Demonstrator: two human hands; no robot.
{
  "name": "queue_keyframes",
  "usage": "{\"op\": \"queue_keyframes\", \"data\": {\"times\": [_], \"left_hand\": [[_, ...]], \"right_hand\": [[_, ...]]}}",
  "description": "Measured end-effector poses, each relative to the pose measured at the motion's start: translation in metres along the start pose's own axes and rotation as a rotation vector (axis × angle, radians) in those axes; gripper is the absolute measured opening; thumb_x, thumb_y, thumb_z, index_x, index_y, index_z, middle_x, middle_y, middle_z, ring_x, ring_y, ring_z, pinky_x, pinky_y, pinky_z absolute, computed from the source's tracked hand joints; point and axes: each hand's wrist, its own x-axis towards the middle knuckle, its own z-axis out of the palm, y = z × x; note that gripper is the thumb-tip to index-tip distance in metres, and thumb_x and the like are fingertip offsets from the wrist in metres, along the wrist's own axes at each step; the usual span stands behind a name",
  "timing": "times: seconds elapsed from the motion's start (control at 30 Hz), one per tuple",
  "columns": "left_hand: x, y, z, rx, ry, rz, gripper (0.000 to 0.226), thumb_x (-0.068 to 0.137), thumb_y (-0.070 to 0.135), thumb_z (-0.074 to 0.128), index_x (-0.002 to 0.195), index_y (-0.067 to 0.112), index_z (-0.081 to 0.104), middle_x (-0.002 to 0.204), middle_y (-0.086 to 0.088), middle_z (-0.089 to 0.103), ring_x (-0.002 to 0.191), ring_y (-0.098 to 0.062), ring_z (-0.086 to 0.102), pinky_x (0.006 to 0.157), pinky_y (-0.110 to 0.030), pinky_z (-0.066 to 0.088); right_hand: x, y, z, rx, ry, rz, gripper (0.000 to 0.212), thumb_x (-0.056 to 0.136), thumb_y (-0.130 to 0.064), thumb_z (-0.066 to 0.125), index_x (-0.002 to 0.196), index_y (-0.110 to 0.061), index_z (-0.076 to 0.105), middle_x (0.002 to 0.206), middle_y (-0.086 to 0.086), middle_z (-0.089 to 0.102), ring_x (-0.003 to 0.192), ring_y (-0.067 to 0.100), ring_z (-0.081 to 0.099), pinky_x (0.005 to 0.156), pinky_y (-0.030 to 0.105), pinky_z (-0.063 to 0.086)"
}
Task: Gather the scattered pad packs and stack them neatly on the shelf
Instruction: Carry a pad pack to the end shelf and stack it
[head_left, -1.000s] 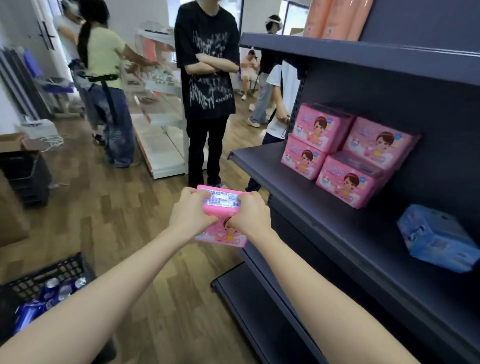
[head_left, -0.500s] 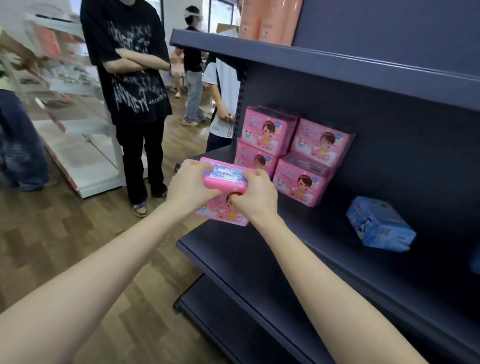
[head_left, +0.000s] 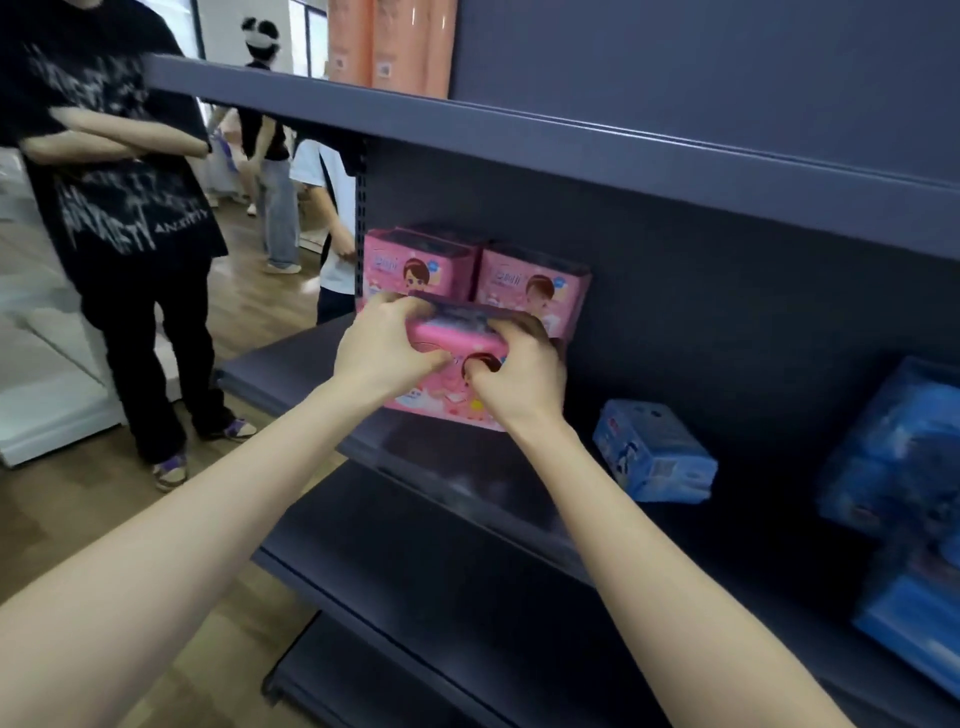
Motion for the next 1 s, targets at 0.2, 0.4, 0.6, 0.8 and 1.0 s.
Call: {"op": "queue_keyframes", "data": {"times": [0.2,0.4,0.6,0.8,1.0], "left_hand": [[0.02,0.02,0.024,-0.04,-0.045,0.049,0.061,0.068,0.023,0.075,0.126,0.02,0.057,0.133,-0.007,0.049,0.116,-0.027,0.052,0.092,-0.036,0.047],[0.047,0.028,0.032,-0.053,-0.066,0.142,0.058,0.068,0.018,0.076,0.124,0.017,0.058,0.132,-0.006,0.045,0.117,-0.026,0.049,0.095,-0.033,0.042],[0.077,0.029,0.037,-0.056,-0.108,0.209,0.059,0.073,0.021,0.075,0.128,0.017,0.055,0.133,-0.006,0.042,0.117,-0.026,0.05,0.095,-0.031,0.04],[0.094,0.02,0.046,-0.054,-0.171,0.255,0.057,0.075,0.022,0.073,0.128,0.016,0.054,0.134,-0.005,0.039,0.113,-0.026,0.052,0.091,-0.032,0.041],[0.106,0.01,0.053,-0.062,-0.227,0.294,0.055,0.077,0.021,0.072,0.129,0.017,0.053,0.133,-0.007,0.04,0.115,-0.027,0.05,0.094,-0.033,0.041]], "right_hand": [[0.02,0.024,-0.012,-0.096,0.033,0.027,0.047,0.085,-0.024,0.056,0.131,-0.016,0.053,0.142,0.0,0.043,0.121,0.032,0.045,0.096,0.025,0.028],[0.034,0.03,-0.02,-0.143,0.072,0.046,0.045,0.087,-0.021,0.055,0.131,-0.014,0.052,0.141,0.003,0.044,0.119,0.03,0.046,0.1,0.025,0.026],[0.056,0.031,-0.016,-0.169,0.146,0.121,0.044,0.086,-0.022,0.056,0.13,-0.016,0.054,0.136,0.004,0.048,0.113,0.034,0.046,0.094,0.029,0.033],[0.07,0.033,-0.003,-0.188,0.169,0.177,0.044,0.083,-0.021,0.058,0.127,-0.016,0.057,0.134,0.003,0.051,0.113,0.031,0.05,0.092,0.027,0.03],[0.074,0.033,0.006,-0.205,0.182,0.166,0.041,0.083,-0.016,0.059,0.124,-0.013,0.059,0.133,0.005,0.052,0.114,0.026,0.052,0.101,0.029,0.027]]}}
